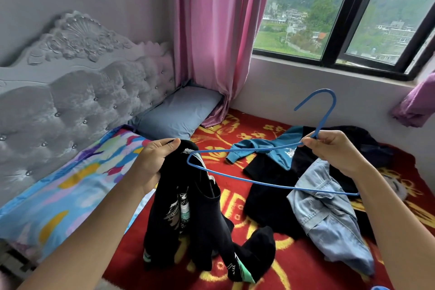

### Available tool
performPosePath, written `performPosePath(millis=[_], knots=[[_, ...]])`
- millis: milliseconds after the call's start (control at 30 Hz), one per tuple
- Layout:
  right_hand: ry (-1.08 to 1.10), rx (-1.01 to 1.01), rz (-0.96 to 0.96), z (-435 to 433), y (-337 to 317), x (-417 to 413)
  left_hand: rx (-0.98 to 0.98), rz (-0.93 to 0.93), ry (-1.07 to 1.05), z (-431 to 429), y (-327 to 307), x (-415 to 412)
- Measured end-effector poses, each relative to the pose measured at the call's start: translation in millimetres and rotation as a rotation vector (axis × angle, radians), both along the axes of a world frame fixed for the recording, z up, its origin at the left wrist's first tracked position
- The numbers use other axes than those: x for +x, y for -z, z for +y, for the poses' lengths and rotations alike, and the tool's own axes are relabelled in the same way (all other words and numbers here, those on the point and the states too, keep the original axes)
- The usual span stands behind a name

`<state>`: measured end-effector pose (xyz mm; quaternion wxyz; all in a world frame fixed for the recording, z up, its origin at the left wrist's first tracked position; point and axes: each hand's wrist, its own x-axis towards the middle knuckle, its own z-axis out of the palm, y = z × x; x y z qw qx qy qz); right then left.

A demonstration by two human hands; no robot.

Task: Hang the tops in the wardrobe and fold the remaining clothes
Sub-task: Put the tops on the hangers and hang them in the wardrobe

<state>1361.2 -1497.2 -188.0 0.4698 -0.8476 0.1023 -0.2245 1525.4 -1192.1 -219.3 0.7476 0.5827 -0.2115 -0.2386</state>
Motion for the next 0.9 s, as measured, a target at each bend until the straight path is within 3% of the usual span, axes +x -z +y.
performPosePath(millis=[67, 200, 267, 367, 500, 567, 667, 700, 767, 833, 900], knots=[[0.033, -0.084, -0.009, 1, 10, 8, 0.063, -0.093, -0.008, -5, 3, -4], [0.113, -0.173, -0.139, 32, 28, 22, 0.345, -0.543, -0.113, -21, 7, -8], [0.163, -0.186, -0.205, 43, 38, 25, 0.396, -0.65, -0.182, -26, 7, -6], [0.117, -0.025, -0.272, 61, 52, 31, 0.47, -0.817, -0.253, -37, 2, -11], [0.037, 0.138, -0.227, 82, 62, 41, 0.729, -1.015, -0.08, -61, 3, -16], [0.028, 0.247, -0.226, 75, 62, 45, 0.76, -1.119, -0.08, -62, 3, -10], [0.067, 0.414, -0.234, 59, 58, 46, 0.826, -1.409, -0.465, -48, 15, 9], [0.086, 0.449, -0.242, 56, 56, 44, 0.816, -1.378, -0.589, -40, 23, 15], [0.11, 0.511, -0.259, 48, 53, 40, 0.802, -1.142, -0.667, -23, 40, 18], [0.105, 0.537, -0.278, 41, 48, 39, 0.827, -0.799, -0.529, -14, 55, 19], [0.099, 0.537, -0.275, 35, 41, 41, 0.695, -0.548, -0.418, -14, 68, 23]])
